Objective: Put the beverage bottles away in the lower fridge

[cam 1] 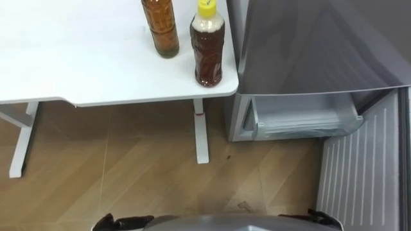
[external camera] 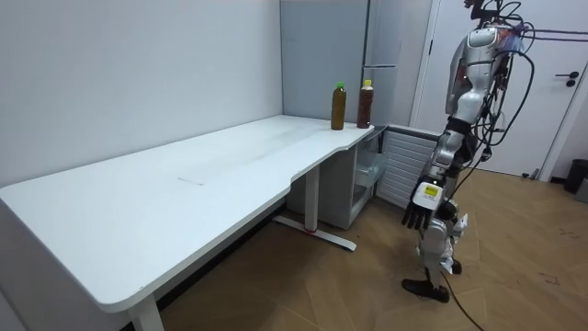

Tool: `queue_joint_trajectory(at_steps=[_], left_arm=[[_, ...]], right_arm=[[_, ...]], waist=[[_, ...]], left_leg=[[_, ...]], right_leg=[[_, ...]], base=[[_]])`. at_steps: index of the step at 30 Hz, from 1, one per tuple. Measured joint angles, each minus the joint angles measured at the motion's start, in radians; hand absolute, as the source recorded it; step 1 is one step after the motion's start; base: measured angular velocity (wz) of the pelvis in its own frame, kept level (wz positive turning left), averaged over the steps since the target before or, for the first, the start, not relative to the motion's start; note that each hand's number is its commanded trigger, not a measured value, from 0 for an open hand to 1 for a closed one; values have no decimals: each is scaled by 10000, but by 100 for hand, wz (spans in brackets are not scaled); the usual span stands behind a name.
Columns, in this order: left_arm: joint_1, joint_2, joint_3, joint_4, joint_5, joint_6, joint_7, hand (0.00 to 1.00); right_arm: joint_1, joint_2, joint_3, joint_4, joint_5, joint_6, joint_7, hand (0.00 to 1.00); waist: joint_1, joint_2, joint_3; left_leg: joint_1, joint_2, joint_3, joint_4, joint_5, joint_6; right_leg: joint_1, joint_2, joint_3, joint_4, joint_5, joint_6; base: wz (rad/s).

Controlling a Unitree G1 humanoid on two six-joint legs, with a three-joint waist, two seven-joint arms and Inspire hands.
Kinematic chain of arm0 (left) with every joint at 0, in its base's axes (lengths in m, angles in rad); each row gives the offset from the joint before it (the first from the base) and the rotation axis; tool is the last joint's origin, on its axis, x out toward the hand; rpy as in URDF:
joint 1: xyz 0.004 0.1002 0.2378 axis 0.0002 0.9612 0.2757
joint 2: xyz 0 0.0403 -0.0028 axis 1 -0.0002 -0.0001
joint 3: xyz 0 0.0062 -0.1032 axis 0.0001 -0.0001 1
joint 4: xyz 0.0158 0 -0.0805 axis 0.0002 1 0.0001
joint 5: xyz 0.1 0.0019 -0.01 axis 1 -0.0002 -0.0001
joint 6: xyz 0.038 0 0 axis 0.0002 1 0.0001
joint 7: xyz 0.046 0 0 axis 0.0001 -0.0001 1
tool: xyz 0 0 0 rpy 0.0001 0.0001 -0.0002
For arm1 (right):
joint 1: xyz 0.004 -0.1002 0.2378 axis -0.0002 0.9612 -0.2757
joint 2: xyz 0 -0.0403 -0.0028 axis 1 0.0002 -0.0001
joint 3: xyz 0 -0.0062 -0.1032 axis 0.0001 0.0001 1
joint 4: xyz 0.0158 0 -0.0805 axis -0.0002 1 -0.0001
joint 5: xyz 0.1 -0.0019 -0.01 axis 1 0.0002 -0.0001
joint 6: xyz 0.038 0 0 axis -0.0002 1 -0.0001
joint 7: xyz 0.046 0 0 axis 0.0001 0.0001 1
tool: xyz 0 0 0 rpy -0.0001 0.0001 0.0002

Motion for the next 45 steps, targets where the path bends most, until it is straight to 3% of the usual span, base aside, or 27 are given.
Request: queue_joint_trajectory(at_steps=[4,8,13,16,23,29,35,40,45], left_arm=[[1,16,584,-242,-904,-90,940,0],[-56,12,1010,-633,-2061,-526,1794,0],[-33,12,1639,-2127,-4109,-955,3009,0],[33,41,2057,-3017,-4314,-1170,3718,0],[238,61,2042,-5227,-4406,-1940,5547,0],[233,74,2042,-6998,-4377,-2572,6950,0],[222,159,2053,-9155,-3451,-2724,7665,0],[59,227,2048,-10325,-1316,-2839,7872,0],[-113,238,2054,-11700,677,-2840,7689,0]], right_arm=[[147,-1,-27,-27,231,-96,-34,0],[190,-8,-45,-44,250,-164,-117,0],[201,-37,-137,-21,254,-194,-269,0],[327,-43,-326,-32,132,-177,-276,0],[653,-65,-327,-443,28,-186,-365,0],[634,-53,-300,-518,-105,-243,-458,0],[670,-45,-301,-517,-193,-382,-453,0],[710,48,-320,-491,-168,-462,-470,0],[774,56,-320,-519,-175,-566,-360,0]], waist=[[16,28,-9],[47,73,-16],[304,137,-23],[363,151,-27],[544,186,-54],[579,209,-130],[618,198,-131],[467,163,-108],[534,92,-79]], left_leg=[[144,-2,22,-40,-3,-3],[177,0,12,-36,-3,-4],[259,3,34,-55,-1,-4],[298,3,30,-59,-1,-4],[292,-6,1,-72,-1,-4],[288,-14,-14,-61,1,-2],[288,-14,-15,-72,1,-2],[290,-38,-188,-60,1,-2],[257,-48,-302,-58,2,-5]], right_leg=[[157,-2,20,1,0,0],[143,-2,10,3,1,0],[166,-3,68,48,1,0],[205,-3,64,47,0,1],[184,1,74,32,0,1],[160,-3,118,37,2,1],[140,2,149,37,2,1],[262,5,0,-19,1,1],[285,13,-69,-27,-1,2]], base=[[0],[0],[-3],[0],[0],[-1],[0],[8],[6]])
